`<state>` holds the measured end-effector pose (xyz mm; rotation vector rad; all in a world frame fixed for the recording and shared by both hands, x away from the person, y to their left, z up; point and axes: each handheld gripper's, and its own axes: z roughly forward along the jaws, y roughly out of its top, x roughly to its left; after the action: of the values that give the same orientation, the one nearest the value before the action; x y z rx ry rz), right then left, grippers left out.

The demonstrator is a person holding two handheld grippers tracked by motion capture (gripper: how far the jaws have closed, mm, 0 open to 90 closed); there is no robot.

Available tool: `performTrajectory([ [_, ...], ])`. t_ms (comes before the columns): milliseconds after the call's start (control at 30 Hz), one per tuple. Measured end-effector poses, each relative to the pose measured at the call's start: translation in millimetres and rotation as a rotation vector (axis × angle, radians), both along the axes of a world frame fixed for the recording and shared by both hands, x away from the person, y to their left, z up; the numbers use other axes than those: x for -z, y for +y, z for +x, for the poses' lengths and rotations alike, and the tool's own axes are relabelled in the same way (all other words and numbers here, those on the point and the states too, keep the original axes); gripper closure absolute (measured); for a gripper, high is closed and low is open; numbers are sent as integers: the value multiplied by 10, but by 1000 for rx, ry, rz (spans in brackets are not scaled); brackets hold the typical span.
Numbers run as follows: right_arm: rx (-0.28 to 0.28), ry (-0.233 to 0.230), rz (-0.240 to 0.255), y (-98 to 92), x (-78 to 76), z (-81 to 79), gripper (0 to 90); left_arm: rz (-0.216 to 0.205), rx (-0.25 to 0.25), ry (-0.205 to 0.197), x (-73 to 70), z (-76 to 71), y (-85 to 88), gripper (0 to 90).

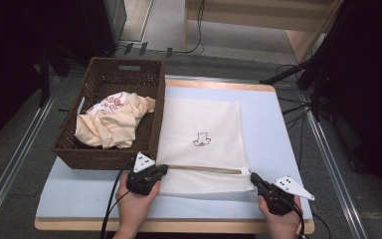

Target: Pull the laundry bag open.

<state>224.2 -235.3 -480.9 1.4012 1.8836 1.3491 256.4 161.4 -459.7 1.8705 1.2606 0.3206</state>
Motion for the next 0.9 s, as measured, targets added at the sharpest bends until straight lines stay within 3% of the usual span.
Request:
performTrajectory([
  [67, 9, 2, -5, -22, 8, 3, 900, 0, -1, -3, 3, -12, 73, 872],
  [133, 21, 9, 2, -27, 14, 3, 900, 50, -26, -24, 0, -50, 130, 873],
  [167, 31, 4, -14, -37, 13, 0, 900, 35, -27, -16, 5, -56, 185, 873],
  [233, 23, 9, 14, -68, 17, 7, 900, 15, -28, -4, 18, -81, 275, 873],
  [300, 5, 10, 4, -35, 30, 7, 900, 40, -29, -13, 26, -112, 300, 873],
  [367, 6, 10, -21, 18, 31, -1, 900, 32, -39, -20, 24, -124, 322, 874],
  [633, 5, 22, -29, 31, 64, 7, 900, 28, -29, -32, 27, -124, 333, 873],
  [767, 18, 55, -27, 16, 104, 22, 896, 8, 7, -41, 53, -142, 321, 872],
  [833, 18, 82, -9, -19, 134, 46, 826, -15, 44, -50, 57, -147, 335, 863],
  [900, 23, 82, 26, -63, 134, 56, 706, -35, 49, -71, 28, -163, 373, 770],
])
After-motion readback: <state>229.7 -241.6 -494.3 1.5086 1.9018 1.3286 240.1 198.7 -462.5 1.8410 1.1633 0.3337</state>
